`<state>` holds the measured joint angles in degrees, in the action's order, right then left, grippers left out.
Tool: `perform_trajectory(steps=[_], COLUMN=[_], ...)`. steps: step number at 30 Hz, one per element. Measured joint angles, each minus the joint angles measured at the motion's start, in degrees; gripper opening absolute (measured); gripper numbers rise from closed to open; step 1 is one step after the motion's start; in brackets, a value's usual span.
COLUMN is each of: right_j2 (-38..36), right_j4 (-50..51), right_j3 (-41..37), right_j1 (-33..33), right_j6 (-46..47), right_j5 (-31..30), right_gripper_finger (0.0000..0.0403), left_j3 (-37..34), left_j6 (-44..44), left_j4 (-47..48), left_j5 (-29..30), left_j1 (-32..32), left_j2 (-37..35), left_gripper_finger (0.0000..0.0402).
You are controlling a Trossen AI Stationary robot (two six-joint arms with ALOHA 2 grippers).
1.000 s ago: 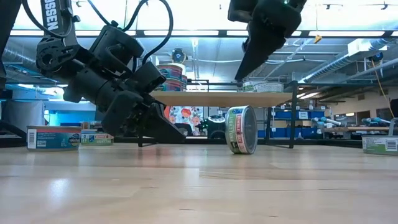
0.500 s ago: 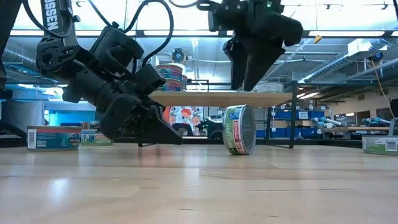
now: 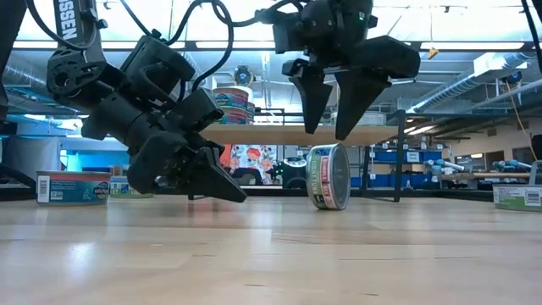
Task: Stack canned seafood by type on shelf
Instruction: Stack the green tuna can on the bottom green tuna can on the shelf
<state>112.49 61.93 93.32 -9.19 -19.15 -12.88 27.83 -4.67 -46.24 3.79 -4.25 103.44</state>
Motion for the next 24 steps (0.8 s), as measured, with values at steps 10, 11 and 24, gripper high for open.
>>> perform_trajectory(steps=[10,11,24], right_j2=[1.6,1.8,2.9], right_j4=[0.0,0.3,-0.3], right_j3=[0.0,0.0,0.0], right_j1=[0.0,0.0,1.5], right_j6=[-3.0,-3.4,-5.2], right_j5=[-0.4,-0.7,0.1], right_gripper_finger=[0.0307,0.0306,0.0298], left_j3=[0.0,0.0,0.0], left_j6=[0.0,0.0,0.0], left_j4=[-0.1,-0.1,-0.1], left_j5=[0.0,0.0,0.0], left_j1=[0.0,0.0,0.0], left_j2=[0.0,0.0,0.0], left_gripper_finger=[0.0004,0.0004,0.0004])
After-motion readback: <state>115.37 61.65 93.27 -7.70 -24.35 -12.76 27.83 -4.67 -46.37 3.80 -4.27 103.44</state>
